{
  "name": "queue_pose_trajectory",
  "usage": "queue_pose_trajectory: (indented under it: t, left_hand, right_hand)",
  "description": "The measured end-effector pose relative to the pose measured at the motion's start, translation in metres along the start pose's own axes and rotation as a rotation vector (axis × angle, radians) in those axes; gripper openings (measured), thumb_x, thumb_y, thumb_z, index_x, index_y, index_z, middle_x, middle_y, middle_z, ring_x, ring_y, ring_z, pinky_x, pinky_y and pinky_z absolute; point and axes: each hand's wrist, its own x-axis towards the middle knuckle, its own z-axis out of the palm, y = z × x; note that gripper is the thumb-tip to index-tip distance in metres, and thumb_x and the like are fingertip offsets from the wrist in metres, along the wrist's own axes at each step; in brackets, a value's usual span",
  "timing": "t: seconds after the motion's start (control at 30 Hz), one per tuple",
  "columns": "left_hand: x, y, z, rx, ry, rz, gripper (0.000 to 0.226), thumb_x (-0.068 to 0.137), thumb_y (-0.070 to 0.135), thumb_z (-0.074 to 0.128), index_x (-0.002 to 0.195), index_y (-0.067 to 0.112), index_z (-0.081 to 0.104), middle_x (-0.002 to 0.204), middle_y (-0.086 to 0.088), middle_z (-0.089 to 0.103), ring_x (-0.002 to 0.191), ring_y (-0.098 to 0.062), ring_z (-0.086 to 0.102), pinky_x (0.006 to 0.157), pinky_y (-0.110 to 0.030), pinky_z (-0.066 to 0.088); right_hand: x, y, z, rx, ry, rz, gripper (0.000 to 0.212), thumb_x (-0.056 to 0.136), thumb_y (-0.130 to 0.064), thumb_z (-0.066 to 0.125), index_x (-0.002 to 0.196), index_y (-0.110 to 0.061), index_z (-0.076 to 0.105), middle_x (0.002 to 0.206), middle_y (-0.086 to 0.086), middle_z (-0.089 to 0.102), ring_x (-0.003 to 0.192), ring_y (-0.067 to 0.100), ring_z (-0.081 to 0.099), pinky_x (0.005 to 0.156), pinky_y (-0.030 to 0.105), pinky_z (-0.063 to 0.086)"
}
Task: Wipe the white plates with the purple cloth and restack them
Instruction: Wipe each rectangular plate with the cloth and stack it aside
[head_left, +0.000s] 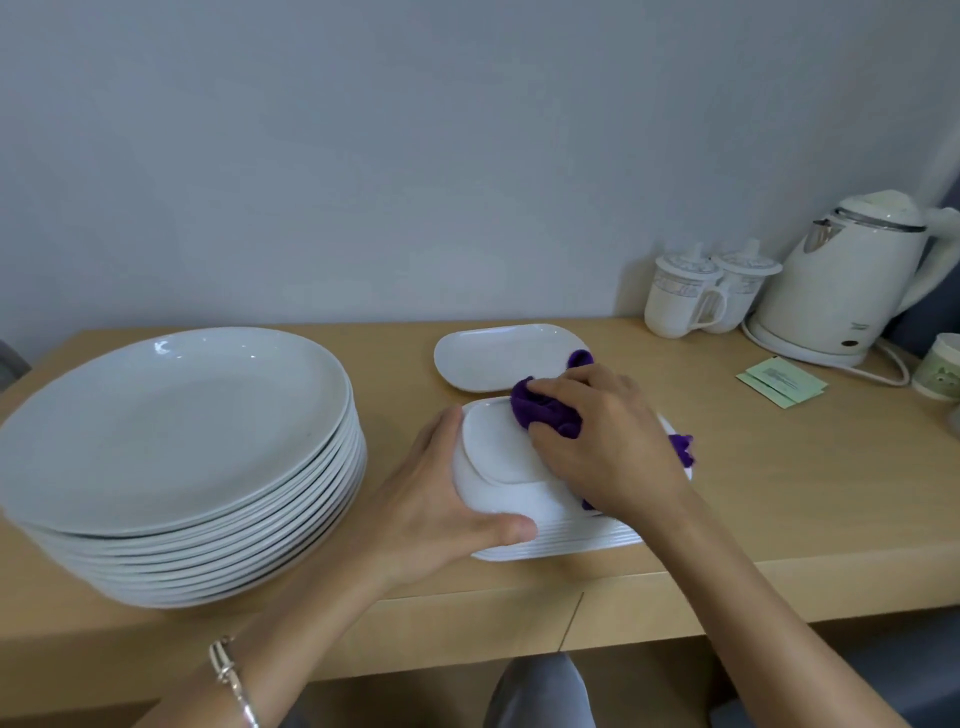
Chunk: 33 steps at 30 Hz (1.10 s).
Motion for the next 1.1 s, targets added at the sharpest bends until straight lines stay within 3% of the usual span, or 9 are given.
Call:
queue_pose_trajectory:
  t: [0.17,0.3,0.4,0.5,0.6,0.7,0.83,1.0,1.1]
  left_hand:
    - [0.000,0.003,0.002,-0.118,0.032,0.071,0.081,0.059,0.034,0.091,0.125,0.045,0.045,0.120,0.025,0.059,0.112,0.006,0.058,0.088,-0.018,0.050]
    - [0.001,-0.005,-0.004,-0.032,-0.016,0.021,0.091,0.054,0.057,0.079,0.134,0.049,0.036,0.132,0.029,0.046,0.121,0.007,0.047,0.098,-0.033,0.047]
    - [0.002,-0.007,-0.006,-0.034,-0.044,0.007,0.091,0.054,0.061,0.076,0.134,0.051,0.034,0.135,0.029,0.042,0.123,0.008,0.045,0.102,-0.034,0.045]
    - [0.002,0.001,-0.005,-0.070,-0.066,0.032,0.086,0.055,0.056,0.079,0.132,0.047,0.040,0.132,0.024,0.051,0.122,0.003,0.051,0.101,-0.036,0.047]
    - [0.003,0.001,-0.004,-0.123,-0.057,0.072,0.074,0.058,0.042,0.083,0.124,0.045,0.049,0.124,0.018,0.061,0.117,-0.002,0.058,0.099,-0.032,0.049]
    - [0.004,-0.009,-0.005,-0.087,-0.060,0.044,0.090,0.058,0.054,0.082,0.136,0.041,0.039,0.137,0.019,0.051,0.127,-0.004,0.051,0.103,-0.042,0.046]
    - [0.003,-0.012,-0.006,-0.068,-0.071,-0.013,0.091,0.057,0.062,0.078,0.136,0.045,0.036,0.136,0.023,0.047,0.126,-0.002,0.049,0.103,-0.042,0.045]
    - [0.005,0.000,-0.002,-0.121,-0.077,0.041,0.071,0.069,0.023,0.080,0.130,0.042,0.049,0.111,0.024,0.061,0.120,-0.008,0.058,0.095,-0.023,0.047]
    - [0.006,-0.005,-0.002,-0.165,-0.079,0.071,0.073,0.063,0.033,0.081,0.129,0.042,0.050,0.125,0.014,0.062,0.120,-0.011,0.059,0.102,-0.040,0.048]
  right_hand:
    - [-0.006,-0.027,0.014,0.068,-0.069,-0.171,0.037,0.084,-0.037,0.064,0.121,-0.033,0.064,0.126,-0.010,0.053,0.121,0.013,0.040,0.100,0.022,0.030]
    - [0.000,0.009,-0.011,0.050,-0.002,-0.017,0.028,0.084,-0.030,0.066,0.112,-0.029,0.070,0.113,-0.009,0.057,0.113,0.008,0.043,0.081,0.005,0.023]
    - [0.003,0.026,-0.015,-0.036,0.124,0.104,0.023,0.083,-0.028,0.066,0.104,-0.021,0.072,0.106,-0.002,0.061,0.109,0.020,0.047,0.082,0.013,0.028]
    - [-0.006,-0.003,0.011,0.000,0.092,-0.034,0.025,0.081,-0.030,0.065,0.103,-0.019,0.073,0.106,0.002,0.064,0.107,0.027,0.052,0.092,0.025,0.033]
    - [-0.016,-0.031,0.023,0.080,0.025,-0.189,0.030,0.081,-0.034,0.064,0.106,-0.020,0.072,0.109,-0.002,0.063,0.108,0.020,0.051,0.092,0.017,0.030]
    - [-0.010,-0.003,0.004,0.076,0.001,-0.124,0.027,0.082,-0.029,0.068,0.108,-0.024,0.072,0.112,-0.003,0.062,0.111,0.017,0.050,0.091,0.014,0.029]
    - [-0.008,0.037,-0.016,-0.031,0.164,0.131,0.025,0.082,-0.029,0.068,0.105,-0.023,0.072,0.107,0.000,0.061,0.107,0.025,0.052,0.087,0.020,0.033]
    - [-0.026,-0.027,0.026,0.058,0.140,-0.161,0.028,0.078,-0.036,0.060,0.096,-0.020,0.074,0.102,0.002,0.066,0.097,0.026,0.058,0.086,0.025,0.039]
    - [-0.024,-0.023,0.023,0.091,0.073,-0.177,0.033,0.080,-0.041,0.056,0.102,-0.023,0.072,0.109,-0.001,0.065,0.105,0.024,0.056,0.089,0.031,0.044]
